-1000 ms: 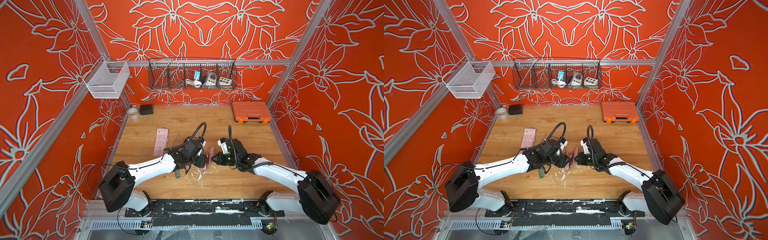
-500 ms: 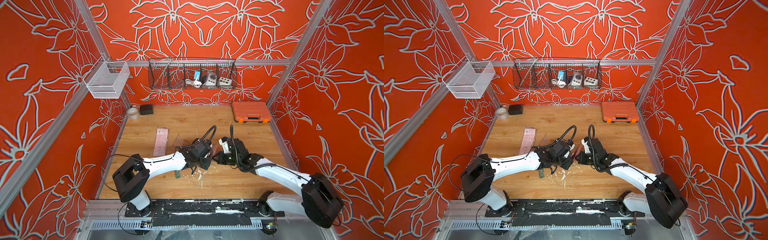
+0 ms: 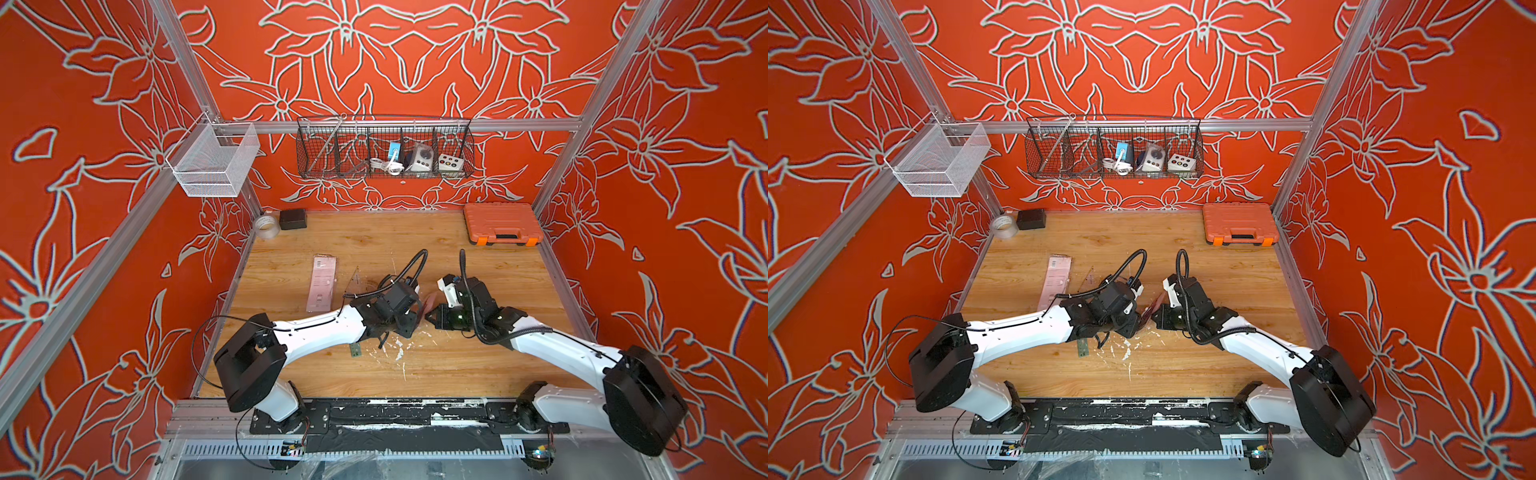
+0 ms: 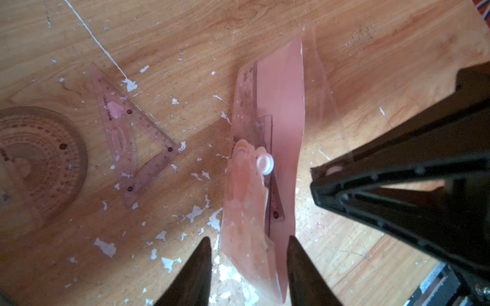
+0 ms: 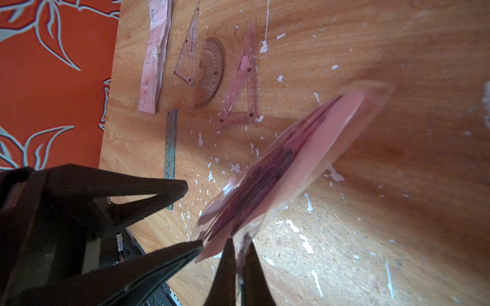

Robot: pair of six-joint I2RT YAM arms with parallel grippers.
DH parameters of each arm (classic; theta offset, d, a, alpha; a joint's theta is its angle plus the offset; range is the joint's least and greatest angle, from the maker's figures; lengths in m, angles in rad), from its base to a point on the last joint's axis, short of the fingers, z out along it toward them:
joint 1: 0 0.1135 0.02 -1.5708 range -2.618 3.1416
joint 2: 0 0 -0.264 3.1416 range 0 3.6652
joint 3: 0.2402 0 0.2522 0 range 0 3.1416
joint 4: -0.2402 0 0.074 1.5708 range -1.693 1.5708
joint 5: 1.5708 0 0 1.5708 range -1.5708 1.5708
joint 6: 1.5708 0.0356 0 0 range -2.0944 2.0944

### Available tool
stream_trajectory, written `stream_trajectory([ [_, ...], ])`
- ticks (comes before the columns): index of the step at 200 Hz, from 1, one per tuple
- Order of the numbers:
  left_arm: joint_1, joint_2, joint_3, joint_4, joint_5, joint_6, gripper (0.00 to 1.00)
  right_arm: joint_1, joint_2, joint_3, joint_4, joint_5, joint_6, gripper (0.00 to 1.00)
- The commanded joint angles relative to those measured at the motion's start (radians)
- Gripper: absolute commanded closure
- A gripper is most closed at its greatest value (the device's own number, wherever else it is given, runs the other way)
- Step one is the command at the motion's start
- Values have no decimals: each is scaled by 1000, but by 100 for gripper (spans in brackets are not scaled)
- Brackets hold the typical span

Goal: Open the ruler set and take out the ruler
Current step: Open the ruler set bag.

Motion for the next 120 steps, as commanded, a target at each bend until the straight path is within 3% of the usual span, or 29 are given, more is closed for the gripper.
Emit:
stream_trajectory([
  [1,-1,45,36,-41,-5,22,50,-1,-20,24,-3,26,-13,100],
  [38,-2,86,51,-49,-6,24,53,-1,-18,22,-1,24,-10,100],
  [68,-2,77,47,-61,-65,11,77,-1,-22,17,4,26,-11,100],
  [87,-3,66,35,-47,-68,11,84,-1,-16,17,0,30,-15,100],
  [120,-1,82,34,-44,-77,6,82,0,3,9,25,15,-23,100],
])
